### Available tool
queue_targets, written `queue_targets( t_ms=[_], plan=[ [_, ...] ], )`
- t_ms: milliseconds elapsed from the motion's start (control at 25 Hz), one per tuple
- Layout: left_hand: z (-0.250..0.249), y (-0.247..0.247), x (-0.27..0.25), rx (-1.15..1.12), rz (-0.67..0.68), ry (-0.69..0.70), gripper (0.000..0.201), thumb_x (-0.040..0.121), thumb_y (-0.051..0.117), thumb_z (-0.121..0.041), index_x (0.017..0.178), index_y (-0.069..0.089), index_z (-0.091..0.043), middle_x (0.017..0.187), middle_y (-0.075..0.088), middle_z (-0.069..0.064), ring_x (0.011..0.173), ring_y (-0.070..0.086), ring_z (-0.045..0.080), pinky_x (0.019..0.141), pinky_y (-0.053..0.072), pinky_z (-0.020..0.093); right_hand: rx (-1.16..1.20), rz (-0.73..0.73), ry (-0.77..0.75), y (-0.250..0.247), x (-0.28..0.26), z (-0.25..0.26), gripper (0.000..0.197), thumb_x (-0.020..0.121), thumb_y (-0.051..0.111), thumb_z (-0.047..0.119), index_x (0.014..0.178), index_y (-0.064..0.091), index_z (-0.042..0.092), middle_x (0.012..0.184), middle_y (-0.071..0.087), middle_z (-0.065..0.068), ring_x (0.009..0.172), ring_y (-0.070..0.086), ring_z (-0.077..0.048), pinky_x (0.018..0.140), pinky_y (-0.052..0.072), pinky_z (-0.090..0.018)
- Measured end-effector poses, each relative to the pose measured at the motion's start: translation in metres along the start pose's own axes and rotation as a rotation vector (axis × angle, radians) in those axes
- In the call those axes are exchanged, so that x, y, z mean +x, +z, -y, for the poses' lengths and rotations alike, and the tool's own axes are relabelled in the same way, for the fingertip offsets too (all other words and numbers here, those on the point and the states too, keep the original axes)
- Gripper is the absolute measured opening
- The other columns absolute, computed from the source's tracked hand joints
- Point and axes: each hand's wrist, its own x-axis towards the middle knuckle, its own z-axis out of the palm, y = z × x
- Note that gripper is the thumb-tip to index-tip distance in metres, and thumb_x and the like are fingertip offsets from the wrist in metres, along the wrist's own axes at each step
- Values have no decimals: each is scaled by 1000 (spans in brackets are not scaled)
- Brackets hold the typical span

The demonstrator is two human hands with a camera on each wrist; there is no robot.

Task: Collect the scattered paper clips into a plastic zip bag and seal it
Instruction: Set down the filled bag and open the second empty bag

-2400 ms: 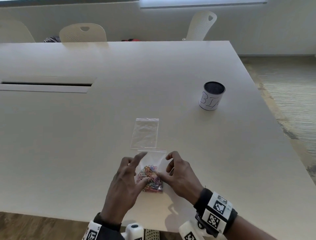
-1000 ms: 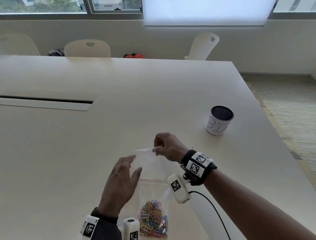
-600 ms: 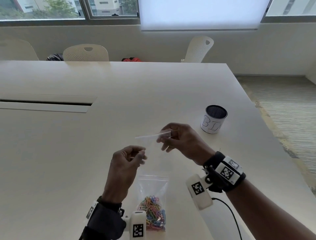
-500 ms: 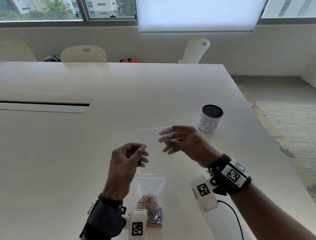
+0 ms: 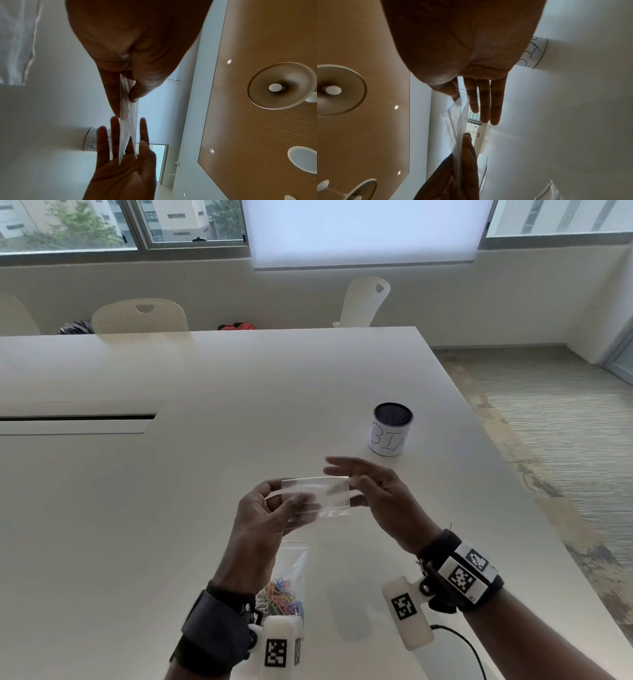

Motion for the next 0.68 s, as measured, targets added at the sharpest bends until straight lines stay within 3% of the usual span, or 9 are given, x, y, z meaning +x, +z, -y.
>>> queue_targets(
  t_ms=[80,120,320,400,560,680],
  plan=[
    [2,12,1,1,21,14,24,100,65,1,123,61,-2,102,80,23,89,81,30,78,65,31,105,-17,89,-6,-6,-2,31,109,50,24,133,65,11,119,73,-21,102,76,-31,82,65,-42],
    [4,19,2,1,29,16,22,101,63,0,123,60,-2,104,80,23,92,81,32,80,66,32,147,-20,129,-11,-9,-3,31,108,56,26,132,63,8,116,72,-26,97,75,-34,81,66,-46],
    [17,51,11,81,66,6,21,105,59,-3,126,59,-2,107,81,17,101,78,36,87,64,38,225,-107,172,-37,-17,-6,25,93,74,2,115,66,-6,106,75,-32,83,74,-34,74,66,-42],
    [22,62,15,97,96,3,21,102,63,-2,123,62,-1,107,81,20,98,78,35,86,62,38,205,-118,174,-51,-18,-4,23,92,76,2,112,68,-6,102,76,-29,81,74,-34,74,66,-41],
    [33,85,28,69,122,-2,12,99,66,-1,107,67,8,105,76,32,92,76,34,85,62,39,152,-85,205,-81,-14,0,25,90,78,4,113,72,-5,110,74,-33,90,74,-36,78,66,-40],
    [40,101,41,76,113,-6,11,96,70,-1,104,69,7,105,75,34,91,75,34,85,63,39,104,-97,194,-102,-1,2,21,91,77,3,109,73,-8,108,75,-33,85,73,-34,74,65,-36]
  ],
)
